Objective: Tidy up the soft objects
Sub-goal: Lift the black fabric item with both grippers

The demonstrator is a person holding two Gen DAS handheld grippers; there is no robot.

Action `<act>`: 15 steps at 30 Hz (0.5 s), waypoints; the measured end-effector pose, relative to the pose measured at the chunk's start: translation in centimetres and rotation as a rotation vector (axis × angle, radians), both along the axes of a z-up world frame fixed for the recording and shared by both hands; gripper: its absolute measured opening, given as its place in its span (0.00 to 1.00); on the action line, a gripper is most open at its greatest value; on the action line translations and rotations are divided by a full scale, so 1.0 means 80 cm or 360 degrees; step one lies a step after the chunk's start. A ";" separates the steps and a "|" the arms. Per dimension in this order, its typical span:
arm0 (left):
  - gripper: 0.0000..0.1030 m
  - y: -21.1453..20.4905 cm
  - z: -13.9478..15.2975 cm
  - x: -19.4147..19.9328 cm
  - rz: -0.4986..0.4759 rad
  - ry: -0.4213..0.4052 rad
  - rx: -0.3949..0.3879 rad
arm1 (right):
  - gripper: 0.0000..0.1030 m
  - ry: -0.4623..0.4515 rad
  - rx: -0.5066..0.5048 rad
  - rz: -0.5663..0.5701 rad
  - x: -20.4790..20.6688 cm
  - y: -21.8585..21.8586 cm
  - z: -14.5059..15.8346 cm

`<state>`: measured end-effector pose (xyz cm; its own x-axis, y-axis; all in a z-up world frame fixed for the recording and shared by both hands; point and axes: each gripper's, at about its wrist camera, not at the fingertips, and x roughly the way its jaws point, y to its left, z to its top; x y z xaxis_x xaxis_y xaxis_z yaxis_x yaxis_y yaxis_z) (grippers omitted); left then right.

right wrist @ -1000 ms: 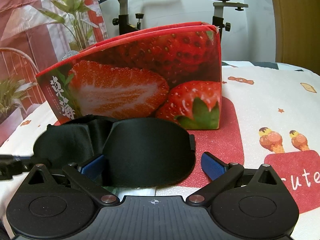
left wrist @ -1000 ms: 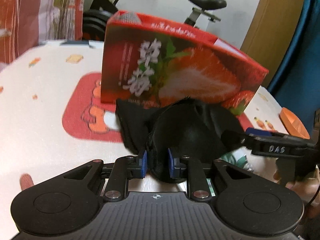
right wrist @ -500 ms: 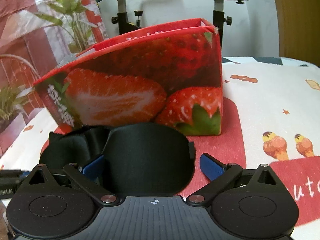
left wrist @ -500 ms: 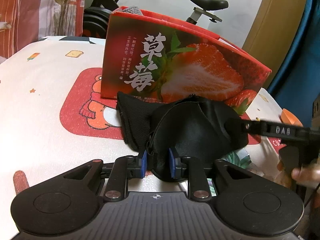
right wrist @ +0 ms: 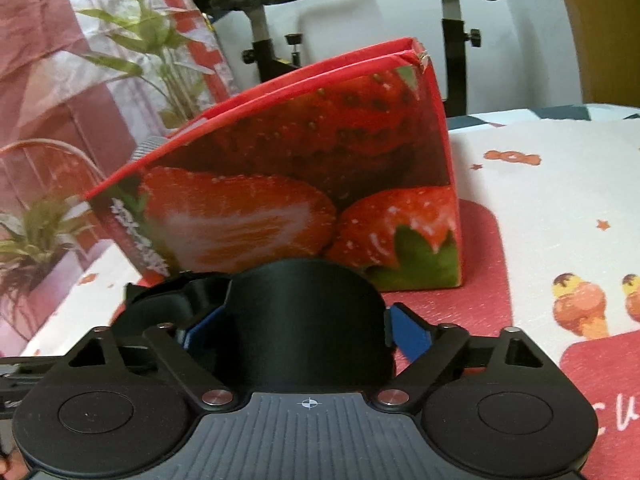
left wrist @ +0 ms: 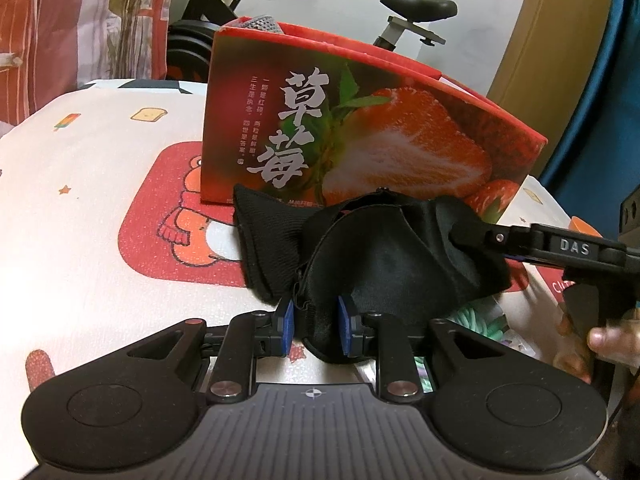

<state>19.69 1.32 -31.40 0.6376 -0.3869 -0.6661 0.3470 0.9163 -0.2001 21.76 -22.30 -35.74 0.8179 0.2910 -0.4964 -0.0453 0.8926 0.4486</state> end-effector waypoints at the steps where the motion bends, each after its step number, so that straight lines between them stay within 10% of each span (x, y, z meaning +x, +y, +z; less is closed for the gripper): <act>1: 0.24 0.000 0.000 0.000 0.0002 0.0002 -0.0001 | 0.74 -0.0019 0.0046 0.0043 -0.003 -0.003 -0.001; 9: 0.25 0.000 0.000 -0.003 0.0015 -0.0010 0.0020 | 0.43 -0.0126 0.0148 0.0136 -0.017 -0.011 0.004; 15: 0.24 -0.010 0.003 -0.005 0.0024 -0.0015 0.0085 | 0.40 -0.0174 0.0220 0.0134 -0.024 -0.019 0.006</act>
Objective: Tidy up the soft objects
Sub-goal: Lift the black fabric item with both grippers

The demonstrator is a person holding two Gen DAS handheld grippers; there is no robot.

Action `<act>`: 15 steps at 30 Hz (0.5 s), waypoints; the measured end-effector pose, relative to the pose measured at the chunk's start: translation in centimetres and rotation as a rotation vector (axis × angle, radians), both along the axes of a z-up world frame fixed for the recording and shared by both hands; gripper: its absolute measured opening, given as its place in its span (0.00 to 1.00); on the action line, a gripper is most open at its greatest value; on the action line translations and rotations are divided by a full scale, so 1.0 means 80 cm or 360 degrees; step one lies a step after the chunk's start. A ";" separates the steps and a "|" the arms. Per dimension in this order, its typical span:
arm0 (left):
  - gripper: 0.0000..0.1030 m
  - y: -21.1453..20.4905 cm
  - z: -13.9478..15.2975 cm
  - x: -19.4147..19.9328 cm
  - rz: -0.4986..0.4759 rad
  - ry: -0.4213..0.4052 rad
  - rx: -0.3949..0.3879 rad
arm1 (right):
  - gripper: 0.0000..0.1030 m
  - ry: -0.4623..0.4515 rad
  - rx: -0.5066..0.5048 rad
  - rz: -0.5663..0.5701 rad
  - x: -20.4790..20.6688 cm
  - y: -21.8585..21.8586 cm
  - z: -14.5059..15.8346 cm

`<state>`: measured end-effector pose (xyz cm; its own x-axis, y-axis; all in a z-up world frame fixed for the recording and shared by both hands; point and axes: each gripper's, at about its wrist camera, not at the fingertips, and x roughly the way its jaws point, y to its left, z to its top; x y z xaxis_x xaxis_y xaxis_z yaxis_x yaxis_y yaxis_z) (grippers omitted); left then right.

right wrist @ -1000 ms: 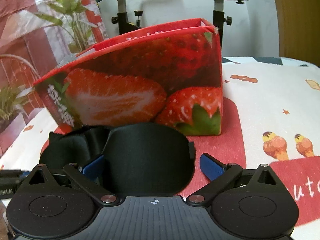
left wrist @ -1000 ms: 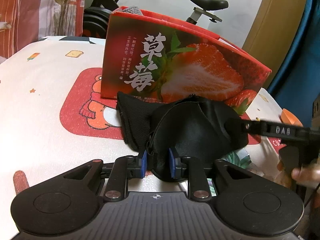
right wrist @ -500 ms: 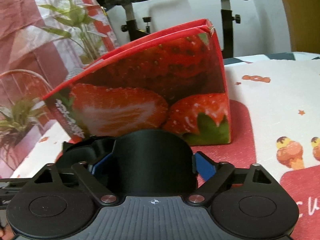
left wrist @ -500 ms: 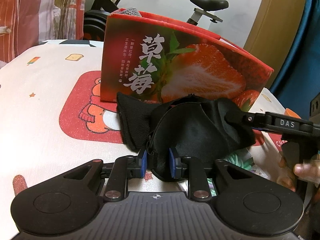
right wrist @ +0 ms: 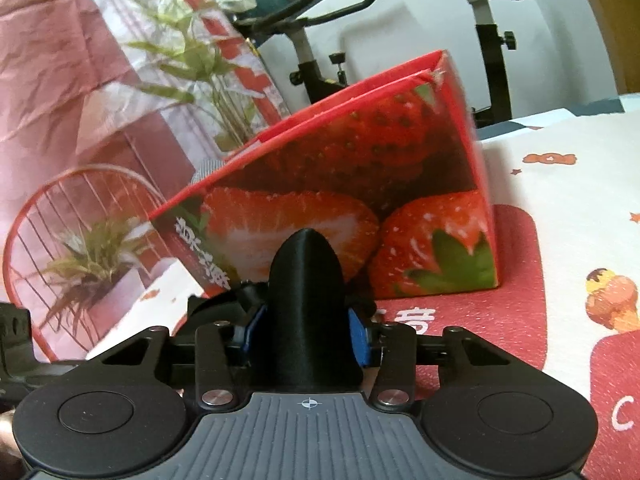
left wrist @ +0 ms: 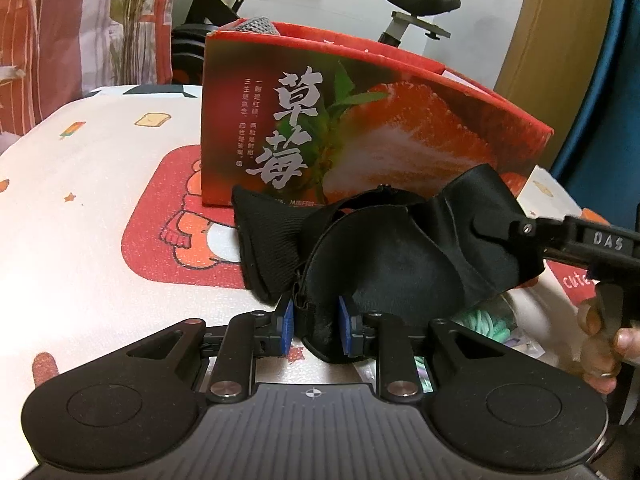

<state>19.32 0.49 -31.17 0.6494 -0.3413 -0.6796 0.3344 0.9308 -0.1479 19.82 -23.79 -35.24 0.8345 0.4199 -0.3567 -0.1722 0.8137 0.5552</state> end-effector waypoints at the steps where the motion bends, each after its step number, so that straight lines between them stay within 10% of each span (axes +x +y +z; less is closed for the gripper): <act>1: 0.24 -0.002 0.001 0.000 0.0002 0.0002 0.0015 | 0.39 -0.0003 0.0026 -0.0012 -0.001 -0.004 -0.001; 15: 0.18 -0.012 0.015 -0.001 0.0048 0.0039 0.0005 | 0.29 -0.0025 0.0127 -0.0089 -0.019 -0.018 0.003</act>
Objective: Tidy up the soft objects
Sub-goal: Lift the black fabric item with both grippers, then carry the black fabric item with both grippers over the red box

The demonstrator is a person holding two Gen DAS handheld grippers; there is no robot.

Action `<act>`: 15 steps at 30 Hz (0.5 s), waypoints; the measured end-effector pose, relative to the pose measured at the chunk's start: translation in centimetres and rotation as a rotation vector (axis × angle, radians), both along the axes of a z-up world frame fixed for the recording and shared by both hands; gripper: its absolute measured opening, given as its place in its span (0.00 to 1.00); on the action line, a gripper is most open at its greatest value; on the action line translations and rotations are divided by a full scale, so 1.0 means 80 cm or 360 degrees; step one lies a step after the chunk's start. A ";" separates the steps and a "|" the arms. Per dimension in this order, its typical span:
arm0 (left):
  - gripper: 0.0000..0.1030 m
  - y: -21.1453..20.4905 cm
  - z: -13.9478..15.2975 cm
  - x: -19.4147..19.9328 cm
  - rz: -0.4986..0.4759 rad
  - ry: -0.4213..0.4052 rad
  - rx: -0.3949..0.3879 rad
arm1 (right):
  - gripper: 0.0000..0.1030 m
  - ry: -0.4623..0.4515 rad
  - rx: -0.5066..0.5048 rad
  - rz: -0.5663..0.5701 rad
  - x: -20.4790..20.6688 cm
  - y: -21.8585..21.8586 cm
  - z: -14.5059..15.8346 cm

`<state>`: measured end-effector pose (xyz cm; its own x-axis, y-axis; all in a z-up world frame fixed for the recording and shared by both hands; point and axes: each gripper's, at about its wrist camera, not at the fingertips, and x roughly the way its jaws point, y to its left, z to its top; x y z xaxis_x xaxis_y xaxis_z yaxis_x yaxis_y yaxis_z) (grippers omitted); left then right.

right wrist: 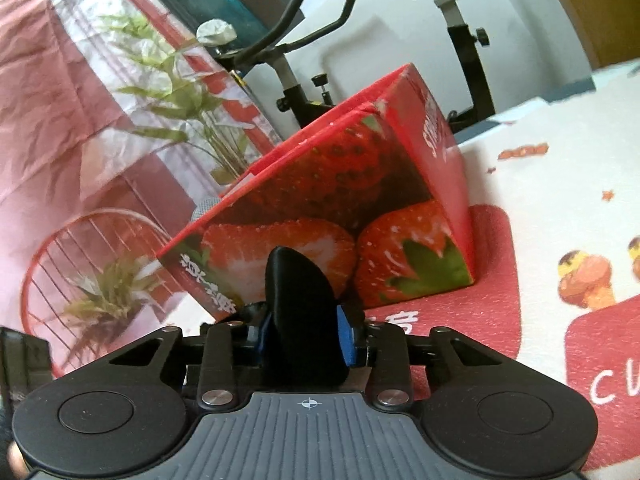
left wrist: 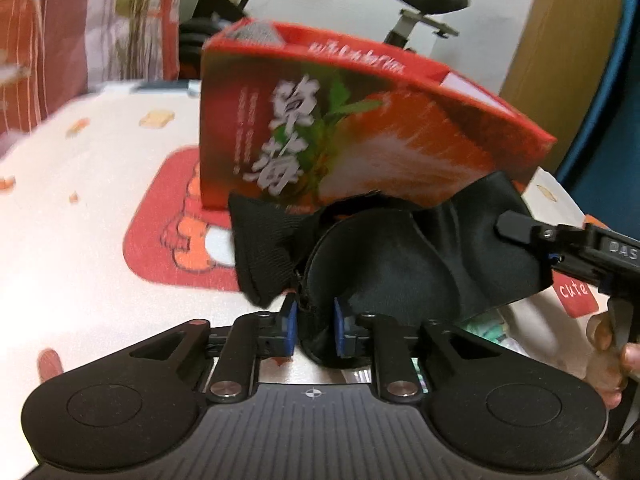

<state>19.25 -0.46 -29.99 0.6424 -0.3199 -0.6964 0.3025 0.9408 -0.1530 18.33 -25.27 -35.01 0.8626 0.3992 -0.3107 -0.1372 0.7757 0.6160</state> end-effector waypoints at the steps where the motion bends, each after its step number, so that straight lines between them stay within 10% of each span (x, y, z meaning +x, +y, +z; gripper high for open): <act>1: 0.17 -0.001 0.004 -0.004 -0.0013 -0.0028 0.0018 | 0.29 0.0005 -0.0037 -0.0001 -0.002 0.004 0.004; 15: 0.16 0.005 0.109 -0.027 -0.0044 -0.0441 -0.0005 | 0.28 -0.0296 -0.0237 -0.0002 -0.025 0.019 0.121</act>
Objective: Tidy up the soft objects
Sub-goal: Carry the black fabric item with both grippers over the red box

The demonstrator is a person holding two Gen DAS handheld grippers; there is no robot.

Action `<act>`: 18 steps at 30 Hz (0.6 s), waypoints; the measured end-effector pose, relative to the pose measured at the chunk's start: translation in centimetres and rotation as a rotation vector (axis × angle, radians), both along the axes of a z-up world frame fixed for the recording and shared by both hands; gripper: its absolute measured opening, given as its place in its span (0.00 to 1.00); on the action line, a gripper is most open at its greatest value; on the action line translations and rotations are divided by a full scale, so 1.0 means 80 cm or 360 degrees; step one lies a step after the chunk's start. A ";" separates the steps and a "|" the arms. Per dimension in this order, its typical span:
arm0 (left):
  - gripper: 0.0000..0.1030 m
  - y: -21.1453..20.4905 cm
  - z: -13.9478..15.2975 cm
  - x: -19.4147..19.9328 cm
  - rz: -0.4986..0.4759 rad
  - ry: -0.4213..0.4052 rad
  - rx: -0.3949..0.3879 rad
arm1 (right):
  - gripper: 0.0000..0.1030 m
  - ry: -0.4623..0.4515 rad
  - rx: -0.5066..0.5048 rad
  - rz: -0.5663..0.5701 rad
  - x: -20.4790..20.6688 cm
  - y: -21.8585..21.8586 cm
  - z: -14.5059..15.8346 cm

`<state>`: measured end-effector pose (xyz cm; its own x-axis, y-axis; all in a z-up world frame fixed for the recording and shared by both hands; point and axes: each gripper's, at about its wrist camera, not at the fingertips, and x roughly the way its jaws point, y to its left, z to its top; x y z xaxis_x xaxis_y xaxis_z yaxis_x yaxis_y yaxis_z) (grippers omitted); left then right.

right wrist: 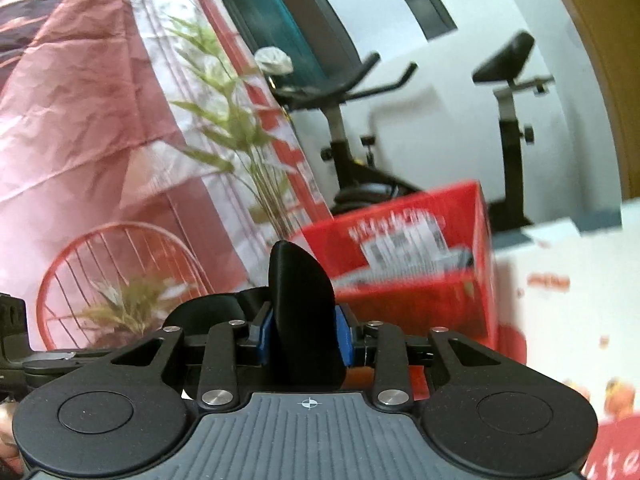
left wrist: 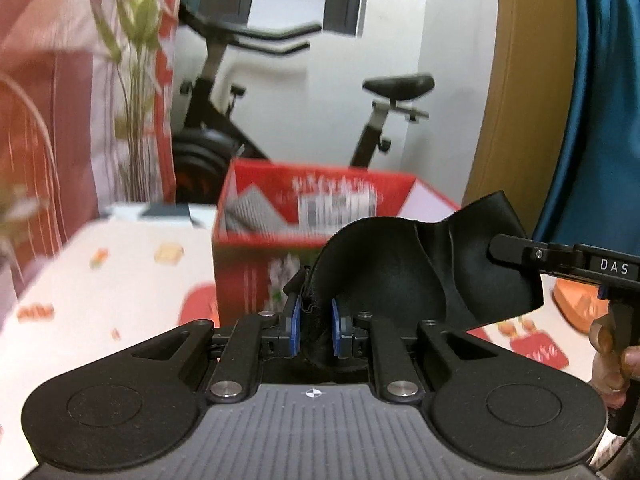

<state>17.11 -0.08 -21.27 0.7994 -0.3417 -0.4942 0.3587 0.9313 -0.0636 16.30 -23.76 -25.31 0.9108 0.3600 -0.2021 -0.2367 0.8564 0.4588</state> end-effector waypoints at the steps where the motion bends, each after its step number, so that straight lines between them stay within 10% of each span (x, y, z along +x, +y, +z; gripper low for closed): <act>1: 0.16 0.000 0.008 0.002 0.0007 -0.0023 -0.0003 | 0.28 -0.0008 -0.0021 0.0001 0.003 0.000 0.010; 11: 0.16 0.004 0.062 0.057 -0.0005 -0.0064 -0.0121 | 0.28 0.0074 -0.0068 -0.0058 0.067 0.003 0.097; 18: 0.16 -0.025 0.078 0.153 -0.0023 -0.0027 0.0052 | 0.29 0.0195 -0.0268 -0.0156 0.160 0.005 0.113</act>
